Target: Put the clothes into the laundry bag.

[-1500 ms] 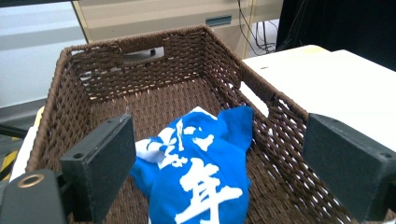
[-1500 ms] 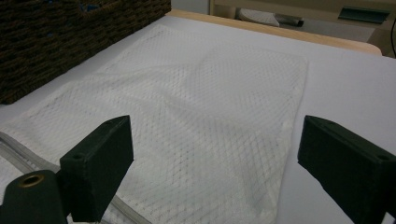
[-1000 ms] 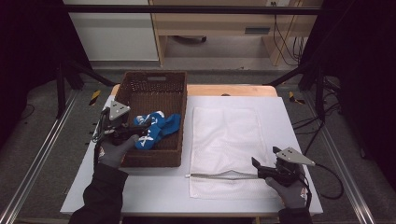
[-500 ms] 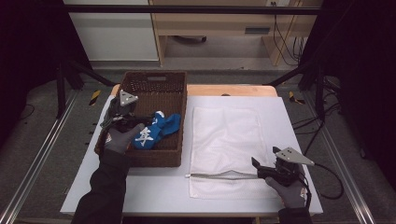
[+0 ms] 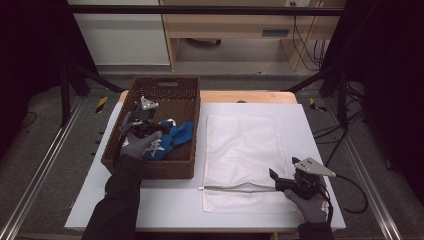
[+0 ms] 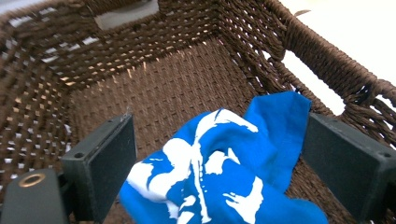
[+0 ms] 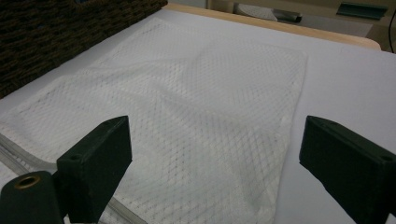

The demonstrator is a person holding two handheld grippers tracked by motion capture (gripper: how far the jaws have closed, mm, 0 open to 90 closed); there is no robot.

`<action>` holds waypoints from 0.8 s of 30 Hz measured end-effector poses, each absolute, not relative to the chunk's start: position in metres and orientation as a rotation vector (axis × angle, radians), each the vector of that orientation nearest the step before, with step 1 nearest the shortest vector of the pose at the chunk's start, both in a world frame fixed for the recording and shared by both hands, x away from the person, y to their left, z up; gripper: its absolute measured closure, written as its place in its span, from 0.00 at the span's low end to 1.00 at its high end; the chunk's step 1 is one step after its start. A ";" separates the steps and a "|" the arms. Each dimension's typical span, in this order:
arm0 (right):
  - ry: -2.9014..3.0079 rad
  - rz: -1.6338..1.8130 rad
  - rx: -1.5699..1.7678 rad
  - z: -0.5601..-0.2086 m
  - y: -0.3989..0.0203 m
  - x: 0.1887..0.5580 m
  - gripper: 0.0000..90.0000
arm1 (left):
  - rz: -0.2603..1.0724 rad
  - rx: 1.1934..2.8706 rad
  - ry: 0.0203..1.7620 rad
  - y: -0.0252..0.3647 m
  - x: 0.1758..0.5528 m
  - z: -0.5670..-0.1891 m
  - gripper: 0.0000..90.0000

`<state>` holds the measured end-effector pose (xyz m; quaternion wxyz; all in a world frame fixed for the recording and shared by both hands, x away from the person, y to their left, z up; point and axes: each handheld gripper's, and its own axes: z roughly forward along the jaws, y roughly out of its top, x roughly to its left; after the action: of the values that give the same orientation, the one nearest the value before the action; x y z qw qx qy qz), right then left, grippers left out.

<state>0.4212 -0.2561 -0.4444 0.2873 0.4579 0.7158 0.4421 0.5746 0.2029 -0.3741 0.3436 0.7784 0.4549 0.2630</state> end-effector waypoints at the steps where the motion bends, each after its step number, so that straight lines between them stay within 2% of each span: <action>1: 1.913 1.180 1.226 -0.445 -0.256 0.421 0.10 | 0.683 2.022 1.182 0.203 0.575 -0.374 0.11; 6: 1.913 1.179 1.226 -0.444 -0.257 0.421 0.10 | 0.608 2.072 1.196 0.203 0.580 -0.387 0.11; 14: 1.920 1.169 1.226 -0.445 -0.256 0.422 0.10 | 0.574 2.191 1.197 0.197 0.584 -0.400 0.10; 24: 1.937 1.157 1.233 -0.448 -0.254 0.423 0.09 | 0.528 2.259 1.222 0.194 0.588 -0.411 0.09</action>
<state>0.4229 -0.2542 -0.4476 0.2815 0.4602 0.7229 0.4318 0.5876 0.1940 -0.4108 0.2570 0.8326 0.4503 0.1947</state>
